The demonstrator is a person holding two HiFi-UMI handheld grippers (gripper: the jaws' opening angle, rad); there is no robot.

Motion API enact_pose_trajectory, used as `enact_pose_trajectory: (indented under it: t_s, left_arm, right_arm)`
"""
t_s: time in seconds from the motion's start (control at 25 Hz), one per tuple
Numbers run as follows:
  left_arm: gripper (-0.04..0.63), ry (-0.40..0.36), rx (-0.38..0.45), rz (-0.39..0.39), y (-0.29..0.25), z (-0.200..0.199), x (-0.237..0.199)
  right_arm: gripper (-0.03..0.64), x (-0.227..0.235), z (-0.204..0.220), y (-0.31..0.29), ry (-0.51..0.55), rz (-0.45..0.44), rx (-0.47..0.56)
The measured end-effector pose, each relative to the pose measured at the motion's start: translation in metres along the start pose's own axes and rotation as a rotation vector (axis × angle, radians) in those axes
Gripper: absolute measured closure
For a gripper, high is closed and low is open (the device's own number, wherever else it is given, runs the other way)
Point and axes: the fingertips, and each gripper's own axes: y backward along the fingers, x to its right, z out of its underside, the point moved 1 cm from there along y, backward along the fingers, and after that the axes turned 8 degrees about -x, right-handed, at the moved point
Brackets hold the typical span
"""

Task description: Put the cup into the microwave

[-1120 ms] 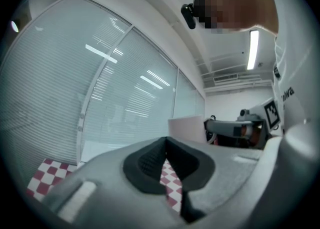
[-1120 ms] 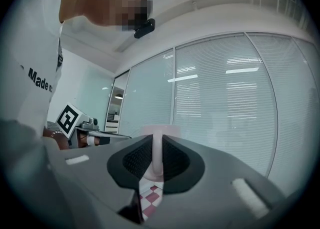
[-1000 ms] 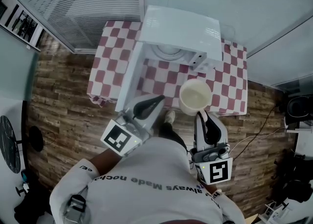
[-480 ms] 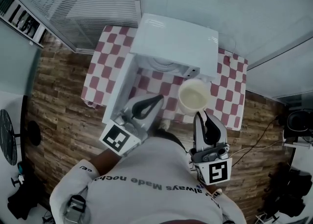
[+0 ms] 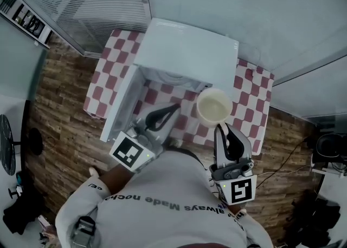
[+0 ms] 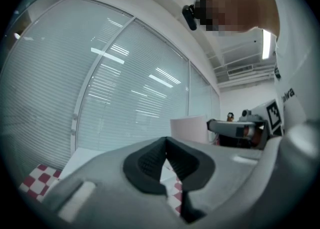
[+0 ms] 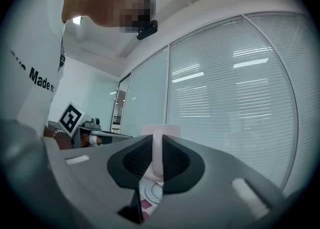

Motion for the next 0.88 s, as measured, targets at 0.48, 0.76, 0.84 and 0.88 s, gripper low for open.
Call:
enact_pose_trajectory:
  t_s: [0.48, 0.76, 0.84, 0.88]
  left_arm:
    - [0.591, 0.006, -0.017, -0.021, -0.021, 0.001, -0.013]
    - [0.591, 0.007, -0.018, 0.002, -0.025, -0.010, -0.035]
    - [0.591, 0.018, -0.028, 0.012, -0.028, -0.014, -0.040]
    - [0.591, 0.019, -0.030, 0.018, -0.029, -0.016, -0.043]
  right_arm:
    - [0.580, 0.024, 0.005, -0.021, -0.004, -0.027, -0.009]
    - [0.580, 0.024, -0.004, -0.043, 0.002, -0.011, -0.006]
    - [0.580, 0.026, -0.008, -0.050, -0.002, -0.001, 0.000]
    - [0.580, 0.026, -0.009, -0.053, -0.002, 0.003, 0.001]
